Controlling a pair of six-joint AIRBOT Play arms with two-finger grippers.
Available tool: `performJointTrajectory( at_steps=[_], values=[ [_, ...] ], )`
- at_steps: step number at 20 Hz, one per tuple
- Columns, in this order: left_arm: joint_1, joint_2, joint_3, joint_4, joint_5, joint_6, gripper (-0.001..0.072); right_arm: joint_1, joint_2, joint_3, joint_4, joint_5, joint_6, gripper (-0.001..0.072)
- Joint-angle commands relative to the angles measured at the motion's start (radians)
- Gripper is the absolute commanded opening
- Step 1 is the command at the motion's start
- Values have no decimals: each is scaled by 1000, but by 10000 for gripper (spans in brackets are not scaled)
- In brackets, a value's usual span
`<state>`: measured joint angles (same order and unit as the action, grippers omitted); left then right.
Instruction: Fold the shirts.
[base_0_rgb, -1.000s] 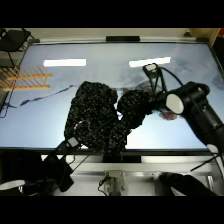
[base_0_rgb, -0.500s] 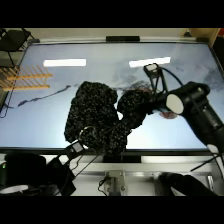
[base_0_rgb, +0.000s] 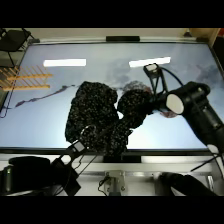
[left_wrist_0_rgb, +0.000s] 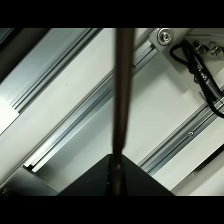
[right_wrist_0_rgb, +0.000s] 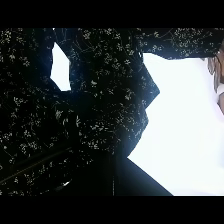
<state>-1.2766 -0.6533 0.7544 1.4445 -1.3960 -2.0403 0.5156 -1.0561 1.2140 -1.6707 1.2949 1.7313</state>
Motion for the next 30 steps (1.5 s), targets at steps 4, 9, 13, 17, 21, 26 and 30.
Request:
performJointTrajectory(
  at_steps=[4, 9, 13, 17, 21, 26, 30],
  values=[
    [-32, -3, 23, -31, 7, -20, 40, 0, 0, 1, -3, 0, 2, 57],
    [-148, -3, 18, 15, -5, -143, 40, 0, 0, 1, -3, 0, 3, 57],
    [-169, -9, 18, 72, 1, -221, 40, 0, 1, 1, -1, 0, 3, 57],
    [-169, -9, 18, 91, 1, -235, 40, 0, 0, 1, -2, 1, 2, 57],
    [-169, -10, 18, 90, 13, -232, 40, 0, 0, 1, -2, 0, 2, 57],
    [-177, -13, 18, 91, 52, -222, 40, 0, 0, 1, -2, 0, 2, 57],
    [-176, -13, 18, 89, 52, -221, 40, 0, 0, 1, -2, 0, 3, 57]
  ],
)
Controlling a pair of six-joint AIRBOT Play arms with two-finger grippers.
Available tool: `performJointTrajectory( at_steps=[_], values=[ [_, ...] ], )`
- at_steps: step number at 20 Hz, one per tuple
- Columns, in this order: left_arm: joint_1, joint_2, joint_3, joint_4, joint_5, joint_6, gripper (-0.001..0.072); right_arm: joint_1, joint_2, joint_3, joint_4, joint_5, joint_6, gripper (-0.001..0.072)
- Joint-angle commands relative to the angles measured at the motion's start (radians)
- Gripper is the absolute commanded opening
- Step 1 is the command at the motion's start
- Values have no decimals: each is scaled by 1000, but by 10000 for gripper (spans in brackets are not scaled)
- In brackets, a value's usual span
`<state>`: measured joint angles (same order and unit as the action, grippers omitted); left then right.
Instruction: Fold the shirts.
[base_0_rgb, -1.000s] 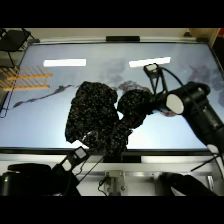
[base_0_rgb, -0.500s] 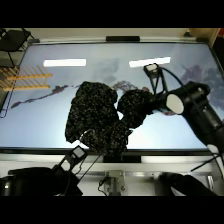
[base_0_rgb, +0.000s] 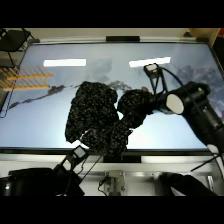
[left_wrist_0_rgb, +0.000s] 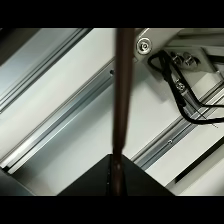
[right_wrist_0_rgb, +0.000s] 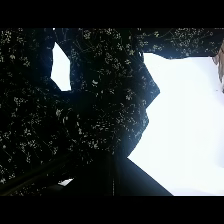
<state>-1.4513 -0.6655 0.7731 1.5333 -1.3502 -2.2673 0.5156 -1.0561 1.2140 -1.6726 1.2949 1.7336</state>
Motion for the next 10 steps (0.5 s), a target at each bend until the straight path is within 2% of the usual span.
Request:
performJointTrajectory(
  at_steps=[1, 10],
  values=[
    [-2, -1, -1, 0, 6, 6, 40, 0, 0, 1, 0, 0, 0, 57],
    [-1, -4, -48, 1, 18, 25, 40, 0, 1, 1, 1, 1, 8, 57]
  ],
)
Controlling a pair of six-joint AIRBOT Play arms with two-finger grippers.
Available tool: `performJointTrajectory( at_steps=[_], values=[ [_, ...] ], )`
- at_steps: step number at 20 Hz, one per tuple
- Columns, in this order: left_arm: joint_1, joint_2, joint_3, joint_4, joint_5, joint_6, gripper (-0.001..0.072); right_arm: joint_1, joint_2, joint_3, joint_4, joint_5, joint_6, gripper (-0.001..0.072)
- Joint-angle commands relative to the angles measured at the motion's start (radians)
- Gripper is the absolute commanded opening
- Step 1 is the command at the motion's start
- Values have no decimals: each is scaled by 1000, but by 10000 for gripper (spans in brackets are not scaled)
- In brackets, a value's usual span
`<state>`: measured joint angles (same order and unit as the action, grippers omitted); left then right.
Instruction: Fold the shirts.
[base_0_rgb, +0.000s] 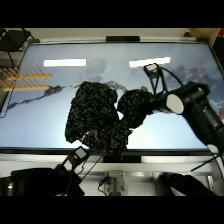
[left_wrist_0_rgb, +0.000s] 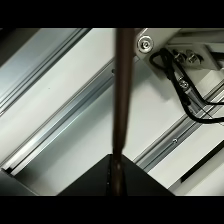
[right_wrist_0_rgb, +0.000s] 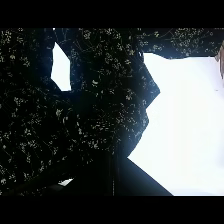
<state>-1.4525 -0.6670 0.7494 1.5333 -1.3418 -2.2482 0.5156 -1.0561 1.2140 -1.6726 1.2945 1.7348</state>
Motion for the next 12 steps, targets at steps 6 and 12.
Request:
performJointTrajectory(
  at_steps=[6, 12],
  values=[
    [1, -87, -25, 24, 68, -8, 40, 0, 1, 2, 49, 1, 8, 57],
    [2, -170, -24, 89, 77, -153, 40, 0, 51, 2, 125, 3, 10, 57]
  ],
)
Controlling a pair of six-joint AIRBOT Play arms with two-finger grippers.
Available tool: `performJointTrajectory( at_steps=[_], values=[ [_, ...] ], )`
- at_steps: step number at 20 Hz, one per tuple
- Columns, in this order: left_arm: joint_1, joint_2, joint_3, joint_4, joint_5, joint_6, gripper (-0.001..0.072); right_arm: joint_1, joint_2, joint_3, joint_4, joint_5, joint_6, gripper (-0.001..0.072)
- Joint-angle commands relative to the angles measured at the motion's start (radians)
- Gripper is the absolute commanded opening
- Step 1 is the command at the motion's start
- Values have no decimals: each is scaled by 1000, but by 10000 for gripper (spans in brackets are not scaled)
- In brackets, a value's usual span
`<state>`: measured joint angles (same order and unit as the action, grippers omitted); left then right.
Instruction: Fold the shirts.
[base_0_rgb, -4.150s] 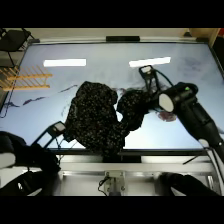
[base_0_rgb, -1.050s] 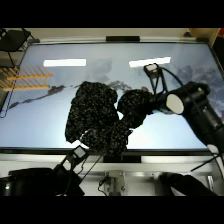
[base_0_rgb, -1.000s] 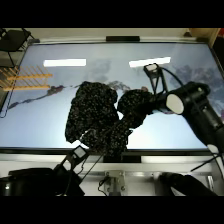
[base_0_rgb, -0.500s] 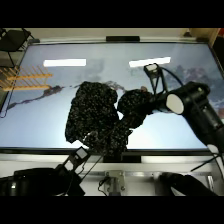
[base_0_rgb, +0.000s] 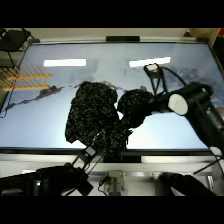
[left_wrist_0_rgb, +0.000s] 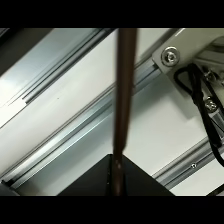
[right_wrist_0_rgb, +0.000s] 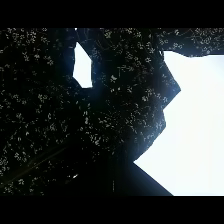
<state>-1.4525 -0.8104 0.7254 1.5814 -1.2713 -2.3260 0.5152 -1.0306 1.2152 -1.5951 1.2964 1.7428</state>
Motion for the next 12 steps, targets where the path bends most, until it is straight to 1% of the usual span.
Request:
performJointTrajectory(
  at_steps=[1, 3, 5, 6, 8, 9, 10, 12],
  values=[
    [4, -27, 3, 43, 6, -77, 40, 0, 47, 1, 95, -2, 0, 56],
    [24, -27, 17, 52, -6, -77, 40, 6, 95, 1, 202, -31, -2, 56],
    [57, -27, 44, 85, -21, -66, 40, 48, 142, 1, 262, -87, -1, 56],
    [71, -27, 59, 96, -13, -15, 40, 74, 157, 1, 268, -112, 0, 56],
    [79, -29, 78, 94, 11, 137, 40, 109, 165, 1, 259, -161, 0, 56],
    [79, -30, 78, 94, 2, 185, 39, 118, 165, 1, 259, -183, 3, 56],
    [84, -31, 78, 94, -19, 208, 40, 117, 165, 1, 276, -203, 8, 57],
    [112, -31, 79, 95, -29, 204, 39, 117, 165, 1, 344, -224, 7, 56]
  ],
)
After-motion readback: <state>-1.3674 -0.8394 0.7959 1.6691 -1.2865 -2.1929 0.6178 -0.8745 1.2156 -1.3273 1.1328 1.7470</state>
